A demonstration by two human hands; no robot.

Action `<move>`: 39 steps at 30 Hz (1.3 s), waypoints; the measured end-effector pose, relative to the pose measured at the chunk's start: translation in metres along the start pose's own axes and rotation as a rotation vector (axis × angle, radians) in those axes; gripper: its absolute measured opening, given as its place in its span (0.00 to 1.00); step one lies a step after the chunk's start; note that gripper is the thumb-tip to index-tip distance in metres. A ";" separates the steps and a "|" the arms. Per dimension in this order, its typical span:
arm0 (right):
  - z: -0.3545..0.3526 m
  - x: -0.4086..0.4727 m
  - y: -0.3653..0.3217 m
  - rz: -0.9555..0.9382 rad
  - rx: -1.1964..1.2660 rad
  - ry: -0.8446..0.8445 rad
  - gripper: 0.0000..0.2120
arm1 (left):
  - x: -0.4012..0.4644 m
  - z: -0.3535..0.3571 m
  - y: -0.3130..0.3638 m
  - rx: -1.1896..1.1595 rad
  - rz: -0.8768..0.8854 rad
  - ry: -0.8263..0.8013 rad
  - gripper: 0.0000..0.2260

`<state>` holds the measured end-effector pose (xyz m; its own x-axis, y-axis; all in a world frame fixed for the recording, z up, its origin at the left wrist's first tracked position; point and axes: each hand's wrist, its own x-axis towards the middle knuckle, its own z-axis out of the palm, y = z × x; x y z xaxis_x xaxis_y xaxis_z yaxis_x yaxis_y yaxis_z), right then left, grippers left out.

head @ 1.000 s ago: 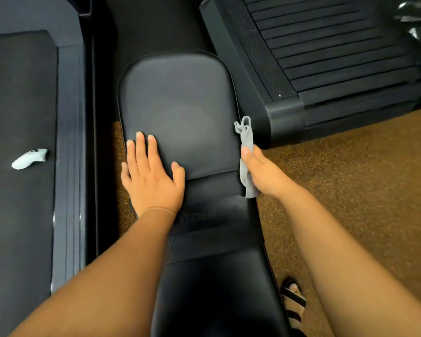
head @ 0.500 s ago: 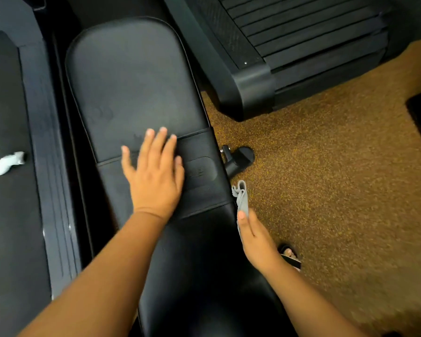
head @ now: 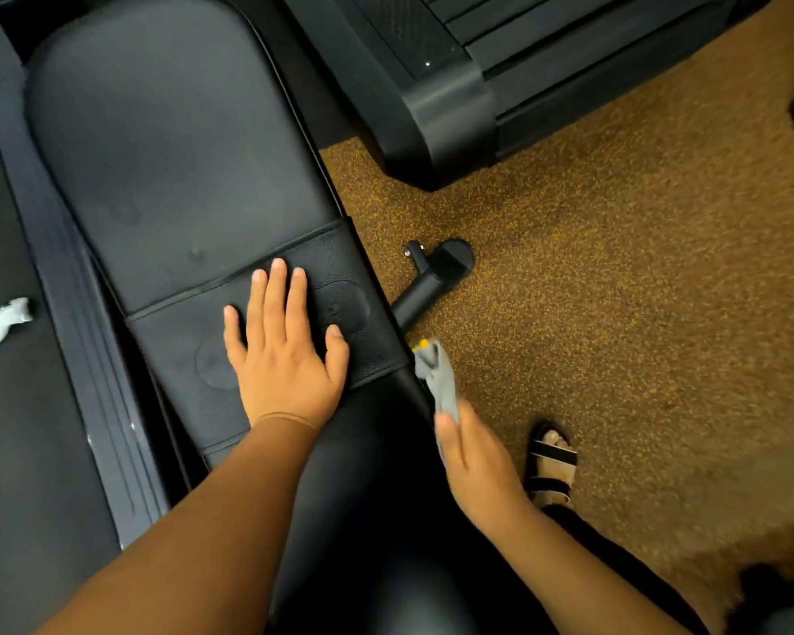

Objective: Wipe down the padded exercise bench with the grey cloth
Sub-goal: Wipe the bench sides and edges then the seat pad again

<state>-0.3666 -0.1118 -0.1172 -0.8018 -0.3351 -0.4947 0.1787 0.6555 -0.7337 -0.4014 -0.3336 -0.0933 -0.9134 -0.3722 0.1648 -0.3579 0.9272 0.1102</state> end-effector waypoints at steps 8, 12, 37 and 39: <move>-0.003 -0.006 0.002 -0.018 0.012 -0.015 0.29 | 0.000 0.000 0.001 0.002 -0.003 -0.003 0.29; 0.002 0.045 -0.042 -0.003 -0.043 0.033 0.20 | -0.001 -0.001 0.001 0.005 0.001 0.000 0.29; 0.004 0.018 -0.017 -0.007 -0.101 0.028 0.20 | -0.004 -0.006 0.002 -0.004 -0.002 0.015 0.29; 0.005 0.006 -0.009 -0.034 -0.102 0.060 0.20 | -0.004 -0.006 0.003 -0.011 -0.003 0.015 0.29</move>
<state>-0.3701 -0.1224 -0.1158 -0.8394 -0.3193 -0.4398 0.0946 0.7110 -0.6968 -0.3973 -0.3294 -0.0881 -0.9094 -0.3754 0.1793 -0.3582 0.9257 0.1217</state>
